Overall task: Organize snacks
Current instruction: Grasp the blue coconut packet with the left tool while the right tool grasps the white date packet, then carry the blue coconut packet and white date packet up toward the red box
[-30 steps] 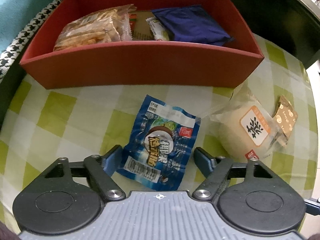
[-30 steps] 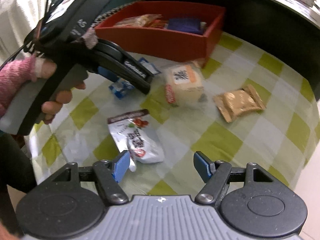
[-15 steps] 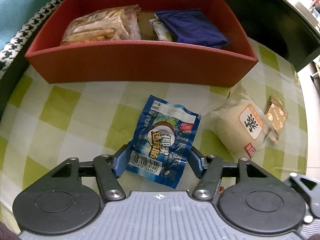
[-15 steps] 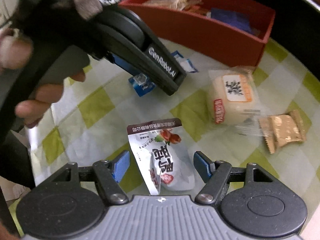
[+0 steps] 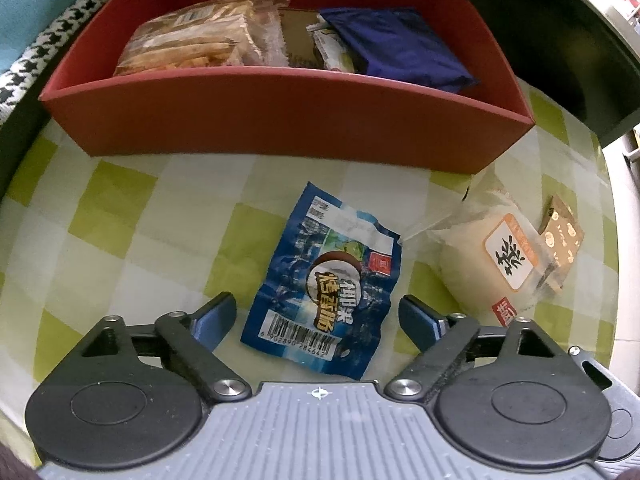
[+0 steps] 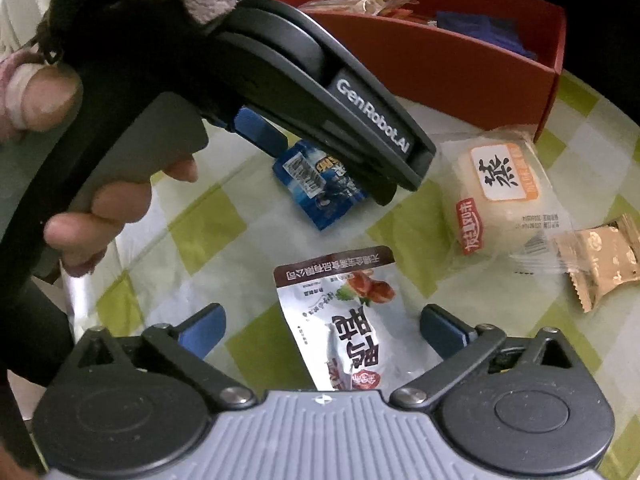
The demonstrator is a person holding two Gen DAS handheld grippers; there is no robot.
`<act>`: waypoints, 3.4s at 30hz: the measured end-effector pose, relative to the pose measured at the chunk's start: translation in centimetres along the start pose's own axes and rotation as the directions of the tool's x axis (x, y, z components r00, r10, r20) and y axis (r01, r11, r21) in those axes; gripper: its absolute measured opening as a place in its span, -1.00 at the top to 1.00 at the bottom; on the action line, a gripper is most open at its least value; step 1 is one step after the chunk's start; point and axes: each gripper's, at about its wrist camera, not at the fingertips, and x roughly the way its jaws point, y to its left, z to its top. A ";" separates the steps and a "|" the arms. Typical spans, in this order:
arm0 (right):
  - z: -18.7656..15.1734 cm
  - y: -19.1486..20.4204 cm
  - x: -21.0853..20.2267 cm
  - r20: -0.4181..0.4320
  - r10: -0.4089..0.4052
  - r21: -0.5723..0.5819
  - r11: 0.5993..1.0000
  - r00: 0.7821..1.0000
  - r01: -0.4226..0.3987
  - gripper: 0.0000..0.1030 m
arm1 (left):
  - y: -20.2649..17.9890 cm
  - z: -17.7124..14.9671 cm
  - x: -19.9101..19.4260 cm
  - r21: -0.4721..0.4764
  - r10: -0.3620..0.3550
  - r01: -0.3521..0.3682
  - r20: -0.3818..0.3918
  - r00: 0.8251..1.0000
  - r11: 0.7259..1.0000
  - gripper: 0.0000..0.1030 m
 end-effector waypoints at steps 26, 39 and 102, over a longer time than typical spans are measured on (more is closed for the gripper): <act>-1.1 -0.2 -4.4 0.050 -0.107 0.027 0.994 0.993 0.106 -0.09 | 0.4 0.4 -0.1 -0.036 0.011 -0.011 -0.001 1.000 0.999 -0.81; -1.0 -0.9 -5.4 0.072 -0.126 0.051 0.991 0.990 0.122 -0.10 | -2.7 0.6 -0.4 0.018 0.080 -0.081 0.024 0.997 0.997 -0.52; 10.3 -4.9 -9.2 0.314 -0.328 0.246 0.935 0.891 0.257 -0.10 | 1.0 3.3 -10.3 -0.148 0.028 0.009 0.249 0.968 0.989 -0.52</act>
